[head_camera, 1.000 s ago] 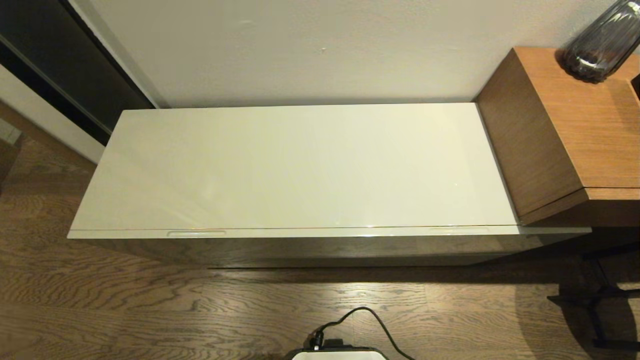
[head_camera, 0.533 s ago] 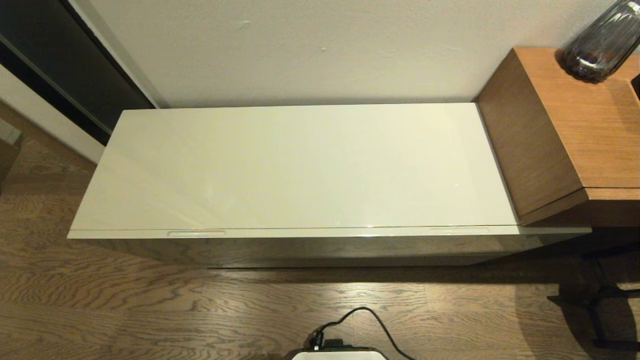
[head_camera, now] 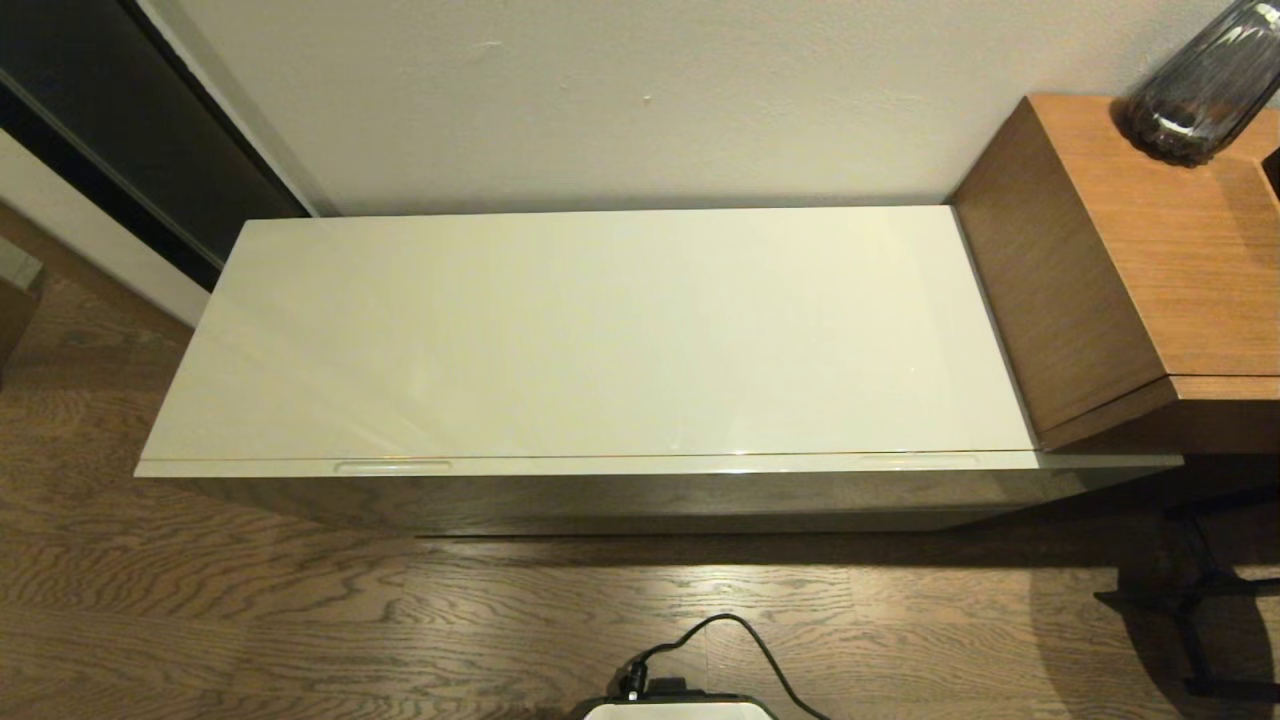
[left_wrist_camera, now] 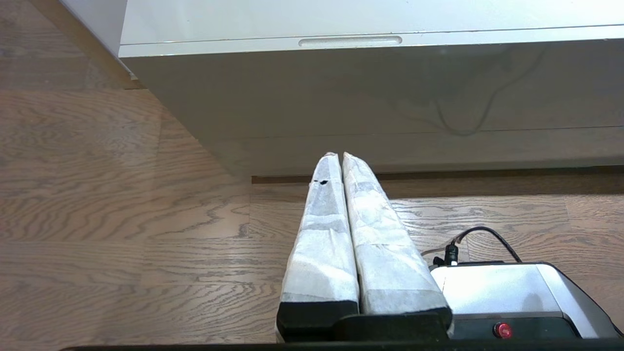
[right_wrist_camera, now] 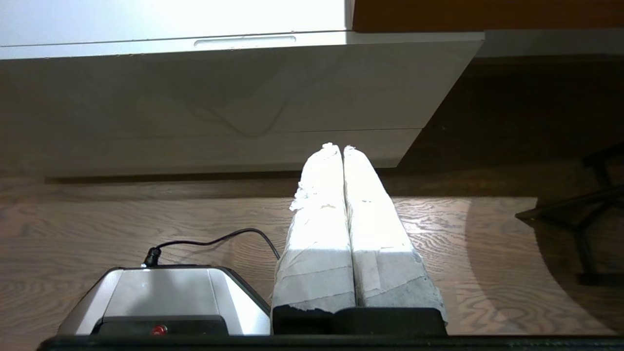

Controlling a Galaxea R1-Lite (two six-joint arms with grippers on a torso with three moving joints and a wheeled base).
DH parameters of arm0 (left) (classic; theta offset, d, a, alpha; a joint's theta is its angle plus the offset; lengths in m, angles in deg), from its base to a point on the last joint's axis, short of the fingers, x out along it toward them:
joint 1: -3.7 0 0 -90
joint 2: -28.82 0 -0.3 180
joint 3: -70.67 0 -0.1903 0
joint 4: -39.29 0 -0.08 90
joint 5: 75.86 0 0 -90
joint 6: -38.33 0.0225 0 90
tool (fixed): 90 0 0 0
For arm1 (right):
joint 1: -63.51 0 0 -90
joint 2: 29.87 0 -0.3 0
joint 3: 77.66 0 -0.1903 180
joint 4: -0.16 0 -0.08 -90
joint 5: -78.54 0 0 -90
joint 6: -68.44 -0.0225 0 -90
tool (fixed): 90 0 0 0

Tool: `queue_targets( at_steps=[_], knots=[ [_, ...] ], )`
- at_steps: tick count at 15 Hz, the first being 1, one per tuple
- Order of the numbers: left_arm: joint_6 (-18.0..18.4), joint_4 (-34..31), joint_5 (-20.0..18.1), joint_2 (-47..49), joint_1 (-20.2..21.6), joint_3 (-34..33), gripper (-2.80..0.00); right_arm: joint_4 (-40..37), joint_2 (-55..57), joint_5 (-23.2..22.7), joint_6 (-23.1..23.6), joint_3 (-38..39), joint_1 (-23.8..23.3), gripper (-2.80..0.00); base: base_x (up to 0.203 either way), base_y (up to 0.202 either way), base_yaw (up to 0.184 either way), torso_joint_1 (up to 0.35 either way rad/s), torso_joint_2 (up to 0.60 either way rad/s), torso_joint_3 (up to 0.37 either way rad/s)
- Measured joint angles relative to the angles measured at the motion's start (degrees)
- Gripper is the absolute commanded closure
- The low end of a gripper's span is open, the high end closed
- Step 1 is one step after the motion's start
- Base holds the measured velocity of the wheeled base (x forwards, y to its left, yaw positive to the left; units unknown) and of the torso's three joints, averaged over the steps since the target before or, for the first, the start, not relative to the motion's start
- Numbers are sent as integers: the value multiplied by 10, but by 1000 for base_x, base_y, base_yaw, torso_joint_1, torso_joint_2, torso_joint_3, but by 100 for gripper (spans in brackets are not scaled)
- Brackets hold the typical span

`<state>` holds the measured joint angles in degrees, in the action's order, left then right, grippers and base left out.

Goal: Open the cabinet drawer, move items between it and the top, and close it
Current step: Open the drawer

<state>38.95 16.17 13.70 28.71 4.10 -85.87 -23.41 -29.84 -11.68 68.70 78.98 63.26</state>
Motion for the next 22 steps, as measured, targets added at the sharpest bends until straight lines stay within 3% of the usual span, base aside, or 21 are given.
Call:
queue_targets(
  at_steps=[3,8,10,14,17,22],
  knots=[
    [0,0,0,0,0,0,0,-2,0,-2,18,0,0,0,0,0,0,0,0,0],
    [0,0,0,0,0,0,0,-24,0,3,-3,-39,0,0,0,0,0,0,0,0],
    [0,0,0,0,0,0,0,-108,0,0,-38,-139,0,0,0,0,0,0,0,0],
    [0,0,0,0,0,0,0,-369,16,3,-88,-322,0,0,0,0,0,0,0,0],
    [0,0,0,0,0,0,0,-418,116,20,-105,-381,-11,0,0,0,0,0,0,0],
    [0,0,0,0,0,0,0,-340,429,28,-109,-452,-20,0,0,0,0,0,0,0]
  ],
)
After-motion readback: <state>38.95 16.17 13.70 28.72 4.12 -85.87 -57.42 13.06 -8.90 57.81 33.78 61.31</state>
